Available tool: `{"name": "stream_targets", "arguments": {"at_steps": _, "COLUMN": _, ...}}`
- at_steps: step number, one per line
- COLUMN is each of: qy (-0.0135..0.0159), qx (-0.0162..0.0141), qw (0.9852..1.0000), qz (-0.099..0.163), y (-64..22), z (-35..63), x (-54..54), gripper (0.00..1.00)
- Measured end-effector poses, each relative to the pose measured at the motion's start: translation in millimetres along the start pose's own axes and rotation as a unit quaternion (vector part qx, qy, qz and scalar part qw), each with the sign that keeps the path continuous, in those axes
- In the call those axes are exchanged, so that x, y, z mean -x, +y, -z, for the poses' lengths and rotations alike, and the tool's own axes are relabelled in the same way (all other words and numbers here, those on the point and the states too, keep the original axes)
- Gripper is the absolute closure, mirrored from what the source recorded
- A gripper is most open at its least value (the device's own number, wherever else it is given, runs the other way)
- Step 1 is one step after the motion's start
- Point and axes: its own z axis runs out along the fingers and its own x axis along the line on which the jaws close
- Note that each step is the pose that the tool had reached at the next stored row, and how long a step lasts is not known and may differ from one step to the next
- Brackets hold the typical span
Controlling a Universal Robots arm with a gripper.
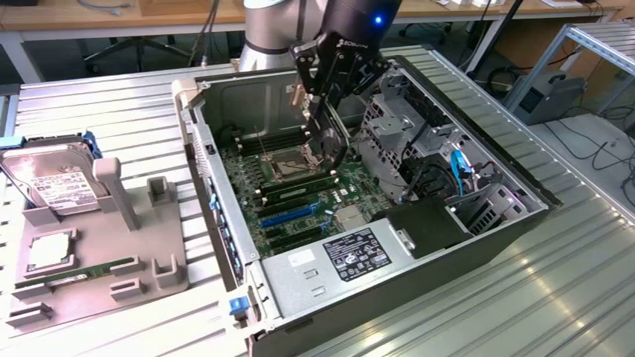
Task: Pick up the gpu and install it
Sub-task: 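Pick up the gpu and move the gpu toward the slot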
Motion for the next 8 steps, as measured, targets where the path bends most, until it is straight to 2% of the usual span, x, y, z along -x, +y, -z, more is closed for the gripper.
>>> {"name": "stream_targets", "arguments": {"at_steps": 8, "qy": -0.0001, "qx": -0.0009, "qw": 1.0000, "qz": 0.000, "y": 1.1, "z": -4.6, "x": 16.6, "gripper": 0.73}}
